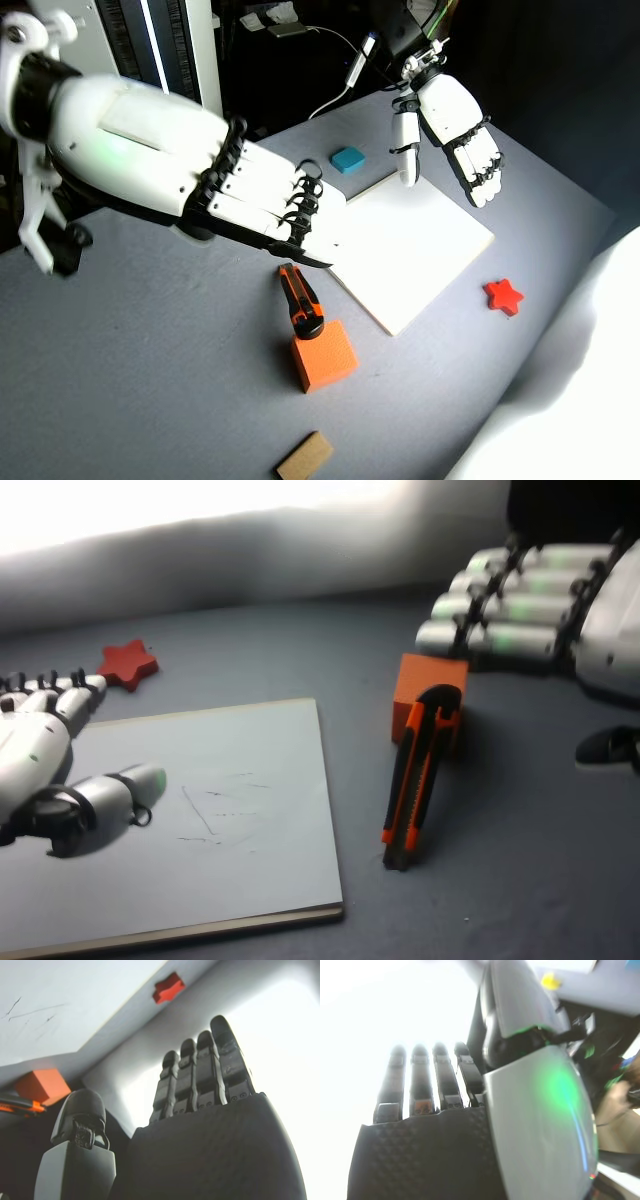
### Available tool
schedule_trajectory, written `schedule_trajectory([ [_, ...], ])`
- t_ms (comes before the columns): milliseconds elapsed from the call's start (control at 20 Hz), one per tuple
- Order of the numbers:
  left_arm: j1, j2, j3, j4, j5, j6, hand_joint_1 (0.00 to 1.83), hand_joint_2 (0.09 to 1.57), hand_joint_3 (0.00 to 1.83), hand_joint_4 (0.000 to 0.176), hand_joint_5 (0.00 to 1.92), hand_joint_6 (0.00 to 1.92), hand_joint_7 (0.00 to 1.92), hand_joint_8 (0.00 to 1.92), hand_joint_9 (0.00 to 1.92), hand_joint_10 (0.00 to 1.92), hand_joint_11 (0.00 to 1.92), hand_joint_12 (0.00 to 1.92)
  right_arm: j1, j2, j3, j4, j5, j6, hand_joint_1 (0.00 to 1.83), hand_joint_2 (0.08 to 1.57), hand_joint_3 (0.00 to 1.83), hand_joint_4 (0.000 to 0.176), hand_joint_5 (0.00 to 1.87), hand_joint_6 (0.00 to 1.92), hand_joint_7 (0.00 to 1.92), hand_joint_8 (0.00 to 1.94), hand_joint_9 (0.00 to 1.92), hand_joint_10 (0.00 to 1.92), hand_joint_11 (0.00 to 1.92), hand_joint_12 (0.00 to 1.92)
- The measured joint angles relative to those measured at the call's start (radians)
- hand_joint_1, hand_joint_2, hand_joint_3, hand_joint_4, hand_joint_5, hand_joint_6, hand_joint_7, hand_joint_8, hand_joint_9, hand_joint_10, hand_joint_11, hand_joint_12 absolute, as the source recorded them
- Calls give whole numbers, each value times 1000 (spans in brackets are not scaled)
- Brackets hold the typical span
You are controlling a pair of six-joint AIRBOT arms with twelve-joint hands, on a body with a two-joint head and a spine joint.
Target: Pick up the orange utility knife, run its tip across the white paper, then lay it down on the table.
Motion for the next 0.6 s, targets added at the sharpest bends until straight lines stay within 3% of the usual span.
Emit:
schedule_trajectory([
  [200, 15, -43, 2, -4, 11, -21, 18, 1293, 1, 17, 19, 1, 76, 1, 73, 2, 0, 488, -10, -8, 39, -271, 144, 200, 1209, 1013, 0, 0, 0, 0, 0, 0, 0, 0, 0, 0],
  [250, 15, -43, 4, 13, 0, -21, 4, 1298, 3, 15, 14, 0, 71, 0, 70, 0, 0, 462, 7, -24, 51, -386, 179, 282, 1201, 1014, 0, 0, 0, 0, 0, 0, 0, 0, 0, 0],
  [350, 15, -43, 8, 35, -13, -22, 36, 1299, 2, 17, 18, 1, 74, 0, 70, 0, 0, 407, 22, -73, 84, -507, 210, 356, 1193, 1024, 0, 0, 0, 0, 0, 0, 0, 0, 0, 0],
  [500, 23, -49, 14, 26, -22, -24, 31, 1295, 0, 14, 30, 3, 73, 0, 57, 0, 0, 419, 24, -160, 152, -538, 185, 356, 1183, 1026, 0, 0, 0, 0, 0, 0, 0, 0, 0, 0],
  [600, 36, -49, 14, 22, -23, -40, 34, 1299, 1, 8, 22, 0, 46, 3, 29, 2, 0, 329, 29, -195, 173, -534, 162, 356, 1205, 1015, 0, 0, 0, 0, 0, 0, 0, 0, 0, 0],
])
